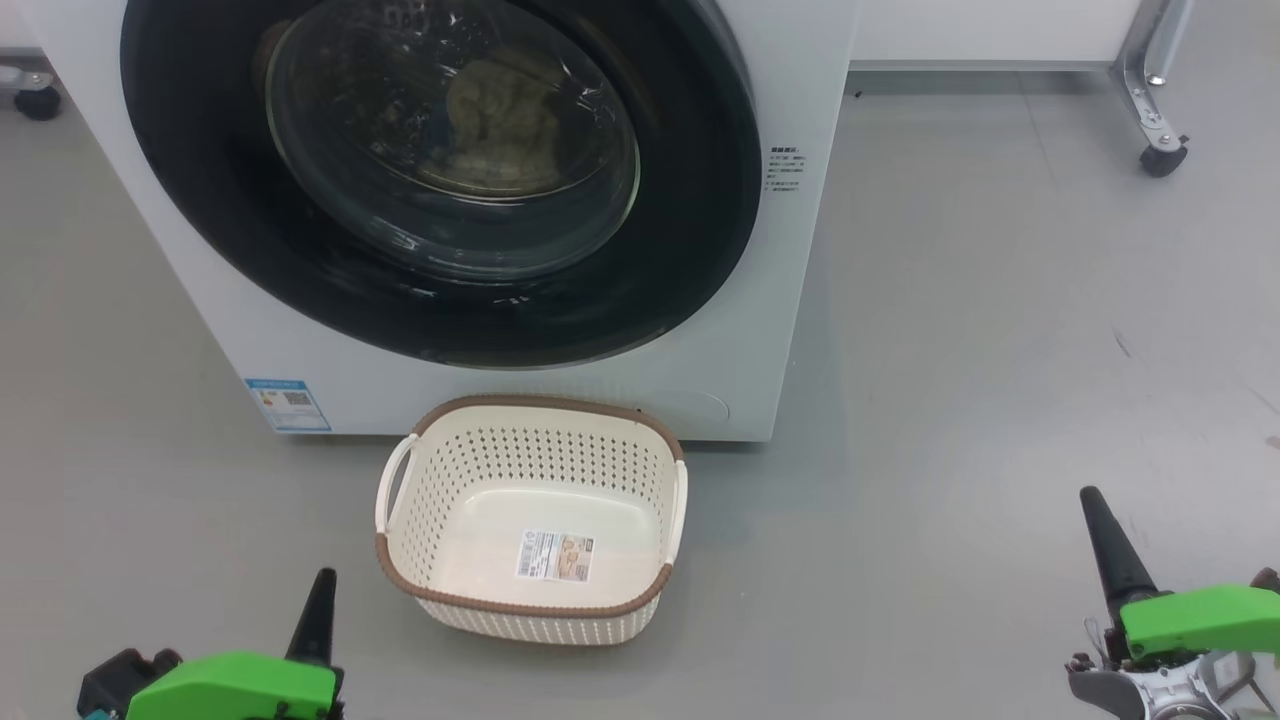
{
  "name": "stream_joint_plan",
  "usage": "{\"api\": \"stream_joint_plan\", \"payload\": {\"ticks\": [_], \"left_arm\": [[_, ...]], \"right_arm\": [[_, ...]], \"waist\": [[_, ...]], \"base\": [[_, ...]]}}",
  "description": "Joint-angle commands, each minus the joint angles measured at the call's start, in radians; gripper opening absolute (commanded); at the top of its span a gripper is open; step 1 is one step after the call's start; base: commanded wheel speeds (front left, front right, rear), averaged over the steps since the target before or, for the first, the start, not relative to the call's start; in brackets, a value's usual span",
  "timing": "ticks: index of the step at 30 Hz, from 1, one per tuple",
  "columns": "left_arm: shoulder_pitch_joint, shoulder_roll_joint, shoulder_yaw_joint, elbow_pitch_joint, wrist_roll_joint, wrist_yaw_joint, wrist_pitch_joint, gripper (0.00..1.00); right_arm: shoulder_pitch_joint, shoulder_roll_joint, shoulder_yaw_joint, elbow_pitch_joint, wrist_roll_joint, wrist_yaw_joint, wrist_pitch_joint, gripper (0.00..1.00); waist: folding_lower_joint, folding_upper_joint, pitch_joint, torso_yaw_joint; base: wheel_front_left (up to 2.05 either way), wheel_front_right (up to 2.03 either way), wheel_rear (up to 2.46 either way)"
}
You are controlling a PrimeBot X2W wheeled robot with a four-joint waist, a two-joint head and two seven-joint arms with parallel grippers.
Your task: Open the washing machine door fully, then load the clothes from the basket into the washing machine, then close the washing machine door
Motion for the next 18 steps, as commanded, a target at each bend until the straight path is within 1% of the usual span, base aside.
{"api": "stream_joint_plan", "payload": {"ticks": [1,18], "left_arm": [[-0.054,0.006,0.039,-0.036,-0.026,-0.010,0.011,0.00],[-0.060,-0.004,0.104,-0.040,-0.209,-0.046,0.058,0.00]], "right_arm": [[-0.058,-0.022,0.016,-0.026,0.031,-0.001,0.006,0.00],[-0.102,-0.025,0.021,0.013,0.222,-0.001,0.031,0.00]], "waist": [[0.0000,0.0000,0.000,0.000],[0.0000,0.0000,0.002,-0.006]], "base": [[0.00,0.00,0.00],[0.00,0.00,0.00]]}}
